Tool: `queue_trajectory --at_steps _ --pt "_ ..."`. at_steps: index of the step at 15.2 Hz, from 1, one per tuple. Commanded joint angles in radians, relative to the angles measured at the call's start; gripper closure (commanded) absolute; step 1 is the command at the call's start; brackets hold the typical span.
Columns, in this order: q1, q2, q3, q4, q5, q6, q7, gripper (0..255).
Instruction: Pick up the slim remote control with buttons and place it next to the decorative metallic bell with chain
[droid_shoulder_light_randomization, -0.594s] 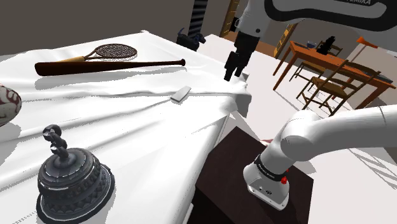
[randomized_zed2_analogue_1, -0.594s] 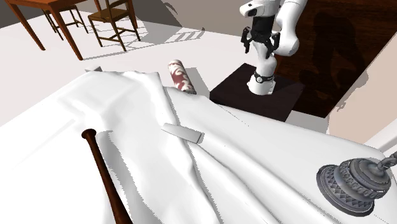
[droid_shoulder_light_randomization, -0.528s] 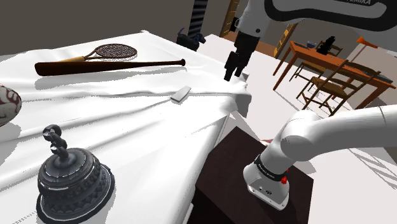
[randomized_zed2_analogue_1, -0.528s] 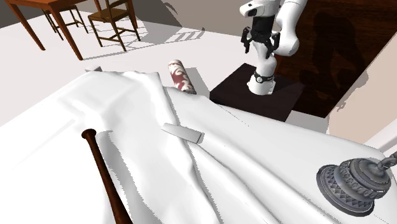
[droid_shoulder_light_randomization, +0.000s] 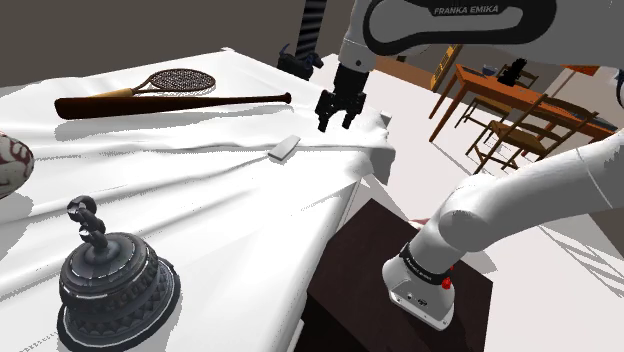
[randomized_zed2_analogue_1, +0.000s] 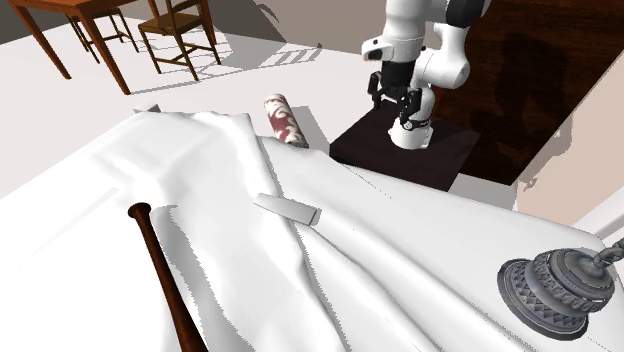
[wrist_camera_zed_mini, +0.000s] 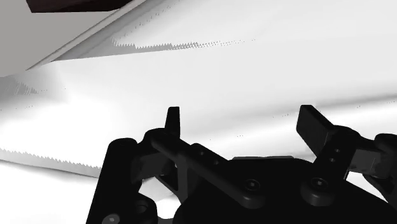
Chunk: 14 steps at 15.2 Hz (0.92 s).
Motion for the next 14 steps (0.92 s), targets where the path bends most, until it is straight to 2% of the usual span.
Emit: queue_trajectory --at_steps 1,7,14 --pt "-0.018 0.077 0.015 0.026 -0.001 0.056 0.063 0" --pt "-0.066 0.299 0.042 0.11 -0.023 0.203 0.246 0" --pt "-0.104 0.554 0.034 0.25 -0.073 0.323 0.456 0"
